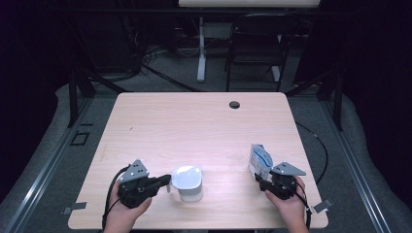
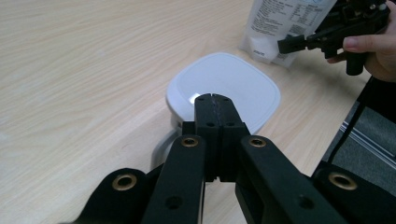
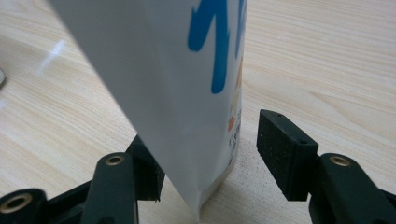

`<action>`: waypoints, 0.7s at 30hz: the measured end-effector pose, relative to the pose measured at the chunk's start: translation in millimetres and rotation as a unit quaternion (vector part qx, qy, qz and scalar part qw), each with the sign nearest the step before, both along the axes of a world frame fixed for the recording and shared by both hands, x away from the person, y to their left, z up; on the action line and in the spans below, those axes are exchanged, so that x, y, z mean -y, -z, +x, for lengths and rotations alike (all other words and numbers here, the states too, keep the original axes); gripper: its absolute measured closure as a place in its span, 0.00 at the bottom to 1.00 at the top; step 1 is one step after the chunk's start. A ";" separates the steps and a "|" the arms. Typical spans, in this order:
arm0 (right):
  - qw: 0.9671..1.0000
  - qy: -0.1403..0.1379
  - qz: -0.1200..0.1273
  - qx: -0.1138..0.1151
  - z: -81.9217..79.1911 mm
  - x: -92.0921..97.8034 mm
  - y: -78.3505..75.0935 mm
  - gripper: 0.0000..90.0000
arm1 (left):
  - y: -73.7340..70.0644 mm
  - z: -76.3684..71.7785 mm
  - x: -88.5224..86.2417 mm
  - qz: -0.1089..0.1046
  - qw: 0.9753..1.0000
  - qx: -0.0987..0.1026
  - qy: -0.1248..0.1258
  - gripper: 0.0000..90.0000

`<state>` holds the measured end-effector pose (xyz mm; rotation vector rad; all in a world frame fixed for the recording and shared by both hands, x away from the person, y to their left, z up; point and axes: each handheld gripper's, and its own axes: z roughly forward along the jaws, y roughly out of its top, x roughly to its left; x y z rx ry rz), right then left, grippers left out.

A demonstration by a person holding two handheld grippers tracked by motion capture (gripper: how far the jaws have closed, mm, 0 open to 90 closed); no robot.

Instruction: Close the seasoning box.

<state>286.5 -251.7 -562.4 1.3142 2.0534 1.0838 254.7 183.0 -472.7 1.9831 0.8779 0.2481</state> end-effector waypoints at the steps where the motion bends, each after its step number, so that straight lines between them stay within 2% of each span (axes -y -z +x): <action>1: 1.000 0.000 0.000 0.000 0.0 0.0 -0.1 0.50 | -0.2 0.7 -2.4 -0.004 1.000 0.000 -0.005 1.00; 11: 1.000 0.000 -0.001 0.002 0.1 0.4 -0.6 0.50 | -0.7 11.0 -33.9 -0.020 0.999 -0.003 -0.050 1.00; 17: 1.000 0.000 -0.002 0.002 0.2 0.4 -0.8 0.50 | 6.3 19.4 -57.2 -0.029 0.996 -0.020 -0.087 1.00; 21: 1.000 0.000 -0.002 0.002 0.1 0.4 -0.8 0.50 | 6.2 22.0 -71.2 -0.029 0.993 -0.017 -0.112 1.00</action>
